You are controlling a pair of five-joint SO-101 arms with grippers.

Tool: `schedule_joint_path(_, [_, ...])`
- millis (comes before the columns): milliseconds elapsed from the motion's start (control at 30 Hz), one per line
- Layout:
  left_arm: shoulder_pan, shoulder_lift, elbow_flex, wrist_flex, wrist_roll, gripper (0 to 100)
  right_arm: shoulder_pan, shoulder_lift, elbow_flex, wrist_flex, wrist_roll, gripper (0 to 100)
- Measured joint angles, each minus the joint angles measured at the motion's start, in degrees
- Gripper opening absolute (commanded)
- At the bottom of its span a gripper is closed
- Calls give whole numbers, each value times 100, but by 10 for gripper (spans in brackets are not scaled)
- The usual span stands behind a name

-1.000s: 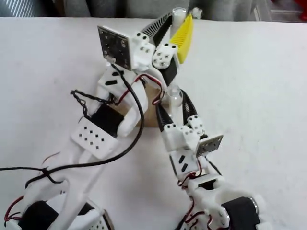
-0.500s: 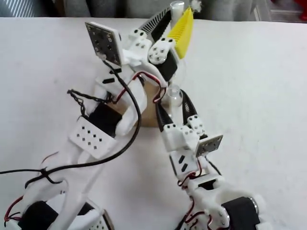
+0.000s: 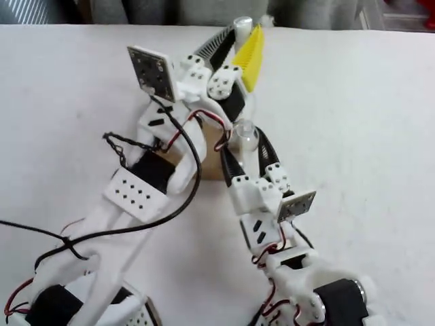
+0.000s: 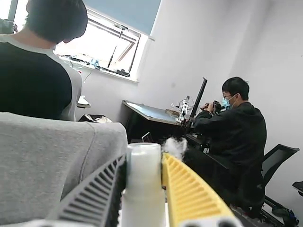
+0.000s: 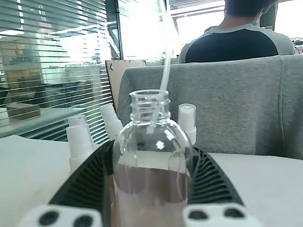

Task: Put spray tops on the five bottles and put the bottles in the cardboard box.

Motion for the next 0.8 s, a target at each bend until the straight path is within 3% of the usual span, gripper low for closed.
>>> schedule_joint_path(233, [9,-26,774,-211,0,20,9,0,0,0,0,15])
schedule_joint_path(633, [448,-1222,2312,-220,-18,20,-18,0,0,0,0,15])
schedule_joint_path(800, [448,-1222,2338,211,-545,20,-26,-9,0,0,0,15])
